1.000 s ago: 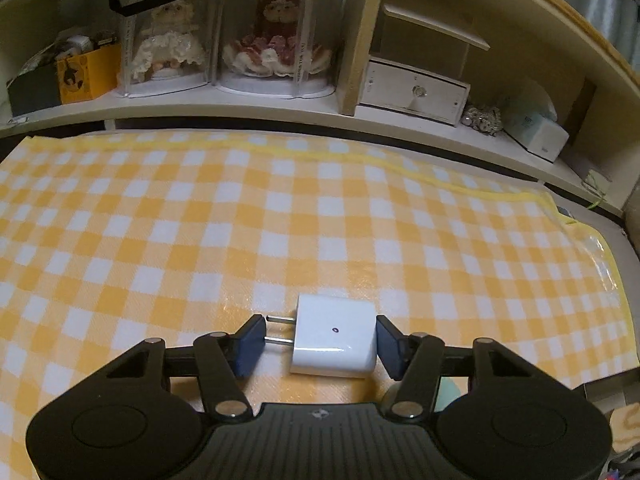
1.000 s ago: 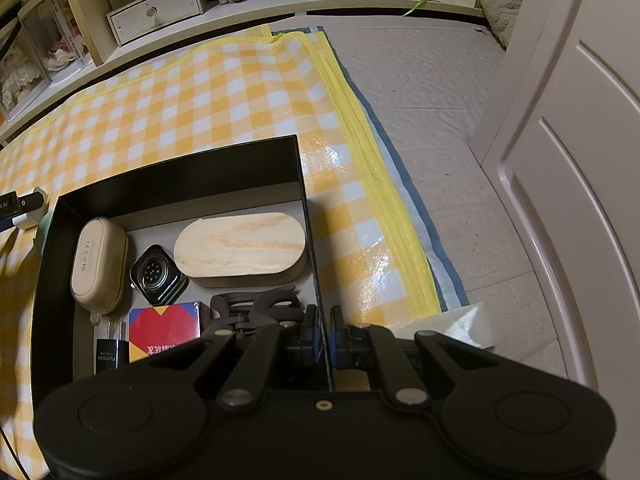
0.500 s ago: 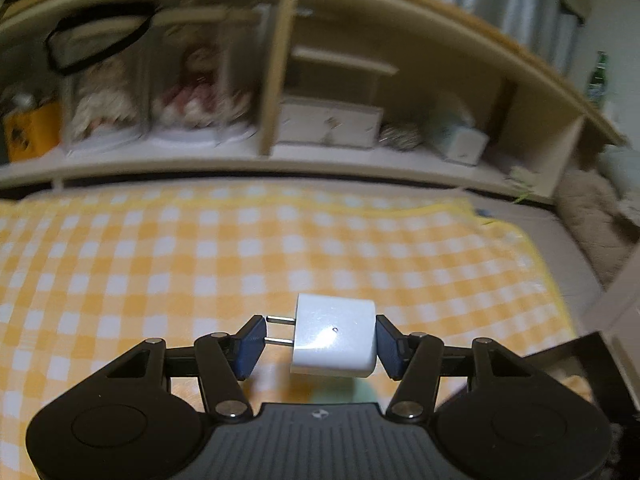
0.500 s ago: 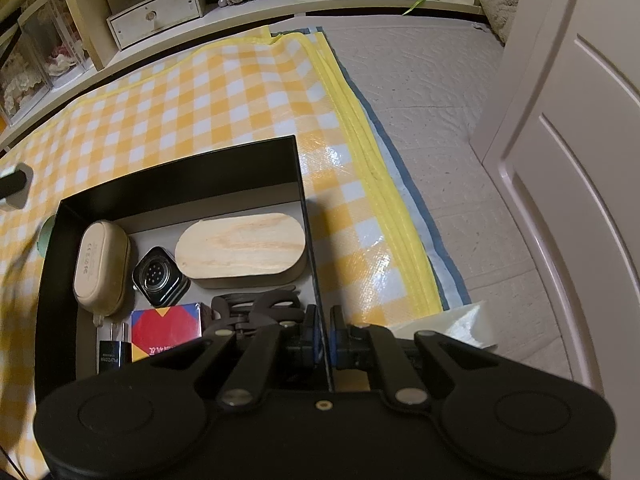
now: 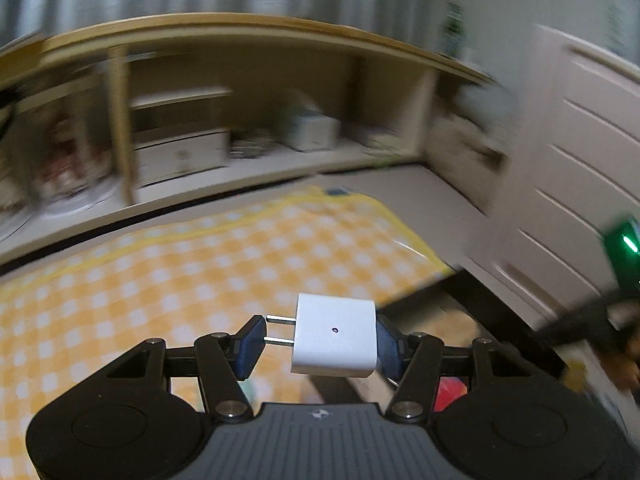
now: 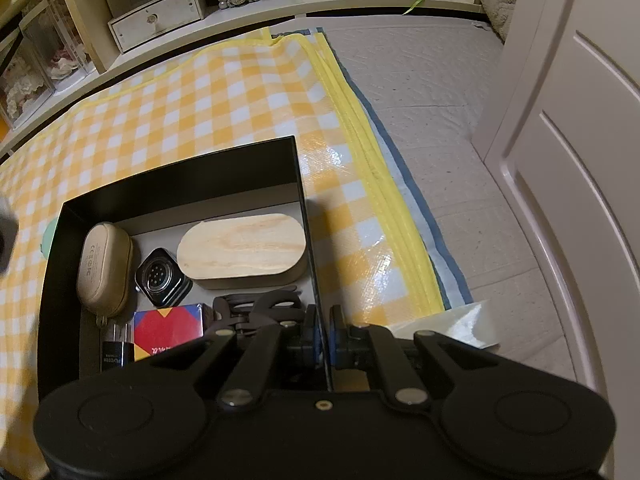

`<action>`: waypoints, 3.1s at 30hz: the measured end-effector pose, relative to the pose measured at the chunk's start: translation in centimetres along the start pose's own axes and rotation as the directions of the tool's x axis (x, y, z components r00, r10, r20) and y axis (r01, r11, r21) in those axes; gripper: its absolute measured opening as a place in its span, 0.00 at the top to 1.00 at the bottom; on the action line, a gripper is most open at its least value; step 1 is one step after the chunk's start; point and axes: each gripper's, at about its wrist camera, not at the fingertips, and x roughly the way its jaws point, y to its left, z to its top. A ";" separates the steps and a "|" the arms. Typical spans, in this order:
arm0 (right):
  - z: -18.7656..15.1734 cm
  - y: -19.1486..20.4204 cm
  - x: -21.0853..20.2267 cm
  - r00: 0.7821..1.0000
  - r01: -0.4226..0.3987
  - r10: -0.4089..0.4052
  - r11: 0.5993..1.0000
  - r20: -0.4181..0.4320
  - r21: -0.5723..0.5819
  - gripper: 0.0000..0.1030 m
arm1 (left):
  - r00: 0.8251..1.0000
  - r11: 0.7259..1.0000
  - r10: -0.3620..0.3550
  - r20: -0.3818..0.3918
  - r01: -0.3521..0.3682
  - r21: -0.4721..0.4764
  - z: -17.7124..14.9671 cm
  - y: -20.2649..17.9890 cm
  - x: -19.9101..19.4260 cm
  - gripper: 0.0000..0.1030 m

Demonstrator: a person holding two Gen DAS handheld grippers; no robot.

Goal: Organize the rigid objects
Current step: 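Carry the white charger with the left tool over the black box, then release the white charger into the box by opening the left tool, then move the open left tool back to the mint-green round case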

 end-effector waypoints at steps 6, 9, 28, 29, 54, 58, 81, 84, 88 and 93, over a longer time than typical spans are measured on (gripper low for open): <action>0.0 0.0 0.0 1.000 -0.003 0.003 1.000 0.001 0.002 0.95 | 0.988 0.973 -0.137 -0.065 0.147 0.179 -1.3 -4.2 -0.7 0.43; 0.0 0.0 0.0 1.000 -0.002 0.002 1.000 0.001 0.002 0.95 | 0.977 0.943 -0.185 -0.107 0.207 0.260 -2.3 -5.9 -0.9 0.43; 0.0 0.0 0.2 1.000 0.002 -0.002 1.000 -0.007 0.004 0.95 | 0.934 0.898 -0.301 -0.192 0.346 0.272 -3.9 -4.4 0.6 0.30; 0.0 0.0 0.3 1.000 0.002 -0.002 1.000 -0.007 0.004 0.95 | 0.933 0.899 -0.306 -0.189 0.348 0.265 -3.8 -4.2 0.5 0.30; 0.0 -0.1 0.3 1.000 0.002 -0.002 1.000 -0.007 0.005 0.95 | 0.906 0.890 -0.331 -0.265 0.393 0.230 -3.5 -5.8 -1.2 0.28; 0.0 -0.1 0.3 1.000 0.002 -0.002 1.000 -0.007 0.005 0.95 | 0.911 0.896 -0.324 -0.255 0.382 0.228 -3.4 -5.8 -1.2 0.14; 0.0 -0.1 0.3 1.000 0.003 -0.003 1.000 -0.008 0.004 0.95 | 0.999 0.996 0.000 -0.053 -0.005 -0.094 -1.0 3.6 -1.2 0.00; 0.0 -0.1 0.3 1.000 0.002 -0.002 1.000 -0.008 0.005 0.95 | 0.995 0.990 0.069 -0.069 -0.077 -0.115 -1.6 5.0 -0.3 0.00; 0.0 -0.1 0.3 1.000 0.003 -0.003 1.000 -0.008 0.003 0.95 | 0.989 0.982 0.113 -0.094 -0.126 -0.141 -3.0 6.4 1.0 0.02; 0.0 -0.1 0.3 1.000 0.004 -0.004 1.000 -0.008 0.003 0.95 | 0.983 0.983 0.133 -0.128 -0.148 -0.112 -4.1 6.7 2.8 0.22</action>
